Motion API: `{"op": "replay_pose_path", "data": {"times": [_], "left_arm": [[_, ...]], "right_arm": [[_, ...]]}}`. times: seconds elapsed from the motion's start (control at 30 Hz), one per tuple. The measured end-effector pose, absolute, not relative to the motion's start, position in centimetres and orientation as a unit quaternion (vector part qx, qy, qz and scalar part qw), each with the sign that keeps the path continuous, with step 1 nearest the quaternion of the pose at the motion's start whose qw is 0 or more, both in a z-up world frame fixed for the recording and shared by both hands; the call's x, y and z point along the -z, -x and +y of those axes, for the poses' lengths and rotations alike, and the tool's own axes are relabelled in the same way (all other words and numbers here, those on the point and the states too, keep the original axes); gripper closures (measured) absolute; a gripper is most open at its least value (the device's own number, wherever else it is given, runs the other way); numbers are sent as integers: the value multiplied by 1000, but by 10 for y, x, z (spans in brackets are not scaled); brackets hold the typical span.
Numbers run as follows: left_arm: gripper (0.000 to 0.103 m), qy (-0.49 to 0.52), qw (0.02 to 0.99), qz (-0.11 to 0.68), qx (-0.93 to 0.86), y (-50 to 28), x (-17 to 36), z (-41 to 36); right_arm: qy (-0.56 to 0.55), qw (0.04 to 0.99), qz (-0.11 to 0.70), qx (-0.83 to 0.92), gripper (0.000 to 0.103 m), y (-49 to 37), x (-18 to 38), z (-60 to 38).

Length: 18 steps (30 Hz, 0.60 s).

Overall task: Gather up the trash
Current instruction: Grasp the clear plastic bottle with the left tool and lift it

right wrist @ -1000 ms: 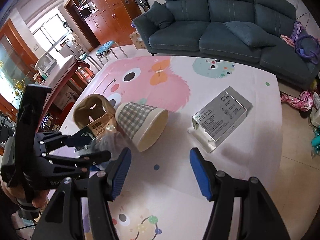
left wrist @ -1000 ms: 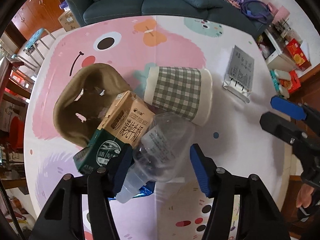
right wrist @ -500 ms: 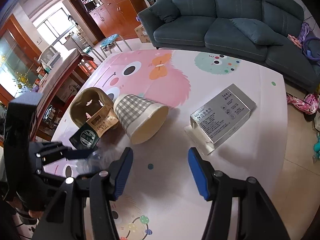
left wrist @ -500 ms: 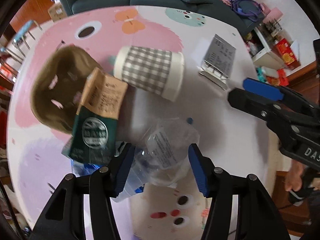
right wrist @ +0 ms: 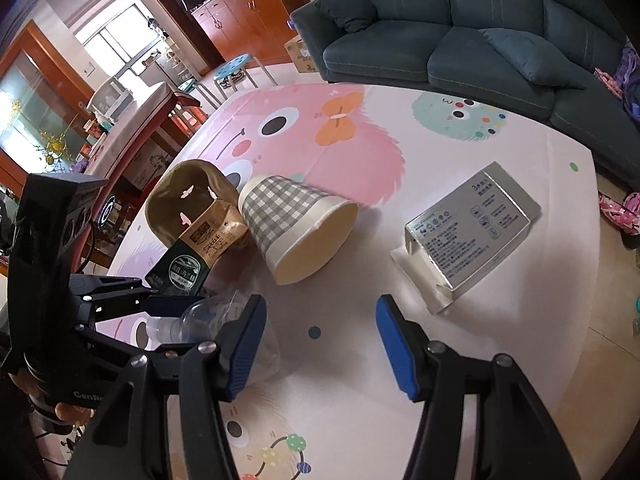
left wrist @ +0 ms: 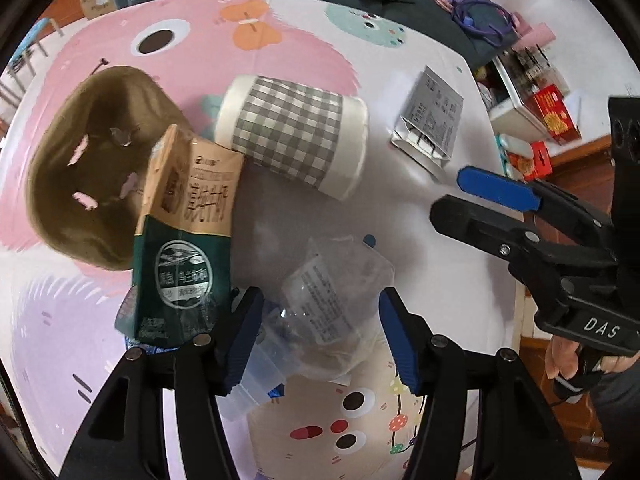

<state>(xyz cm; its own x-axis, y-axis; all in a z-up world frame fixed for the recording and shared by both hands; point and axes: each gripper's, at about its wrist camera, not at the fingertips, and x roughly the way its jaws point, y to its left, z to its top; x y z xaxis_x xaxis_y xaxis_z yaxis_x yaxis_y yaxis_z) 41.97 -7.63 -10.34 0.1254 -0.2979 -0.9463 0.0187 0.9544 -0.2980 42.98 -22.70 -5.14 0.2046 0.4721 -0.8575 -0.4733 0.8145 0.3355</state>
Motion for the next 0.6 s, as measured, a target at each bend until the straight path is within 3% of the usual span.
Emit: {"op": "replay_pose_path", "data": {"times": [0.23, 0.3, 0.37, 0.6], "left_arm": [[43, 56, 709, 680, 180, -430, 118, -103], [48, 31, 708, 676, 200, -431, 118, -114], [59, 24, 711, 672, 206, -432, 116, -119], [60, 77, 736, 657, 146, -426, 106, -98]], "right_arm": [[1, 771, 558, -306, 45, -433, 59, -227], [2, 770, 559, -306, 45, -434, 60, -227], [2, 770, 560, -307, 45, -436, 60, -227], [-5, 771, 551, -320, 45, -441, 58, -220]]}}
